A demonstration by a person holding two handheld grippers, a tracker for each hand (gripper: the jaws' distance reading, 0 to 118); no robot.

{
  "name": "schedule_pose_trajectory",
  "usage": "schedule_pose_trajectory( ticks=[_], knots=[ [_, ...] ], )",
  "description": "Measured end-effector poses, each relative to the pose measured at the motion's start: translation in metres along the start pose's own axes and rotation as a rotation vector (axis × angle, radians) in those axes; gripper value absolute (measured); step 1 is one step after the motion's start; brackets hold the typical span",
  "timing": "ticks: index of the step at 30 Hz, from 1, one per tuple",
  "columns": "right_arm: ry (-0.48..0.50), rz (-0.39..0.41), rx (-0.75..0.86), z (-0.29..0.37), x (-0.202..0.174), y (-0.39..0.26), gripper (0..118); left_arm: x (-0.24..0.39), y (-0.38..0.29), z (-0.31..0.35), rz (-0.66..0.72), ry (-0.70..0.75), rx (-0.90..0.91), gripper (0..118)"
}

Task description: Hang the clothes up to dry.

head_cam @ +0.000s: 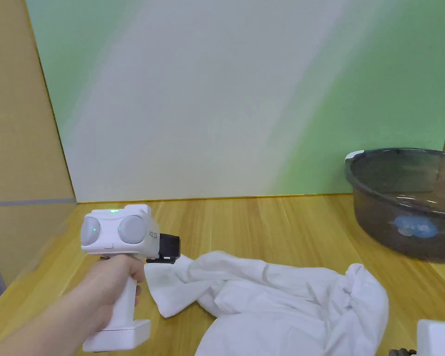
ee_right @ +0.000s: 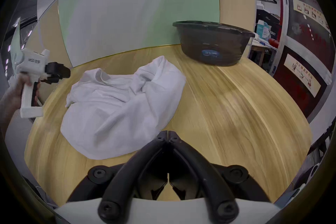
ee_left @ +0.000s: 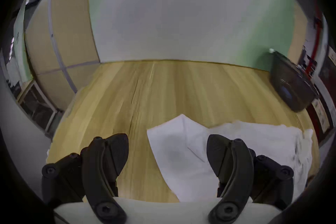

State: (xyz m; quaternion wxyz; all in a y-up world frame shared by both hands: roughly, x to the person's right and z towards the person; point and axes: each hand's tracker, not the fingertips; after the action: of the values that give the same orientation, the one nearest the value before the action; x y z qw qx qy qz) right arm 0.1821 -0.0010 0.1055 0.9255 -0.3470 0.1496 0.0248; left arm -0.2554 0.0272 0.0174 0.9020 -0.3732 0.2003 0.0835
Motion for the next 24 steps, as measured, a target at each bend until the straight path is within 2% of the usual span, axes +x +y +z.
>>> schedule_pose_trajectory(
  ticks=[3, 7, 10, 12, 14, 24],
  knots=[
    [-0.008, 0.001, -0.013, -0.004, 0.006, 0.005, 0, 0.001, 0.005, -0.022, 0.026, -0.019, -0.057, 87],
    [-0.026, -0.013, -0.013, -0.009, 0.013, 0.010, 0, 0.009, 0.000, -0.040, -0.015, 0.039, -0.068, 87],
    [-0.022, -0.019, -0.026, -0.014, 0.015, 0.010, 0, 0.014, -0.008, -0.043, -0.034, 0.001, -0.118, 87],
    [-0.022, -0.017, -0.036, -0.018, 0.016, 0.009, 0, 0.018, -0.017, -0.050, -0.053, 0.024, -0.161, 88],
    [-0.018, -0.017, -0.045, -0.020, 0.015, 0.007, 0, 0.015, -0.020, -0.054, -0.001, -0.003, -0.081, 88],
    [-0.010, -0.016, -0.065, -0.024, 0.012, 0.003, 0, 0.017, -0.014, -0.045, 0.014, 0.020, -0.110, 86]
  ],
)
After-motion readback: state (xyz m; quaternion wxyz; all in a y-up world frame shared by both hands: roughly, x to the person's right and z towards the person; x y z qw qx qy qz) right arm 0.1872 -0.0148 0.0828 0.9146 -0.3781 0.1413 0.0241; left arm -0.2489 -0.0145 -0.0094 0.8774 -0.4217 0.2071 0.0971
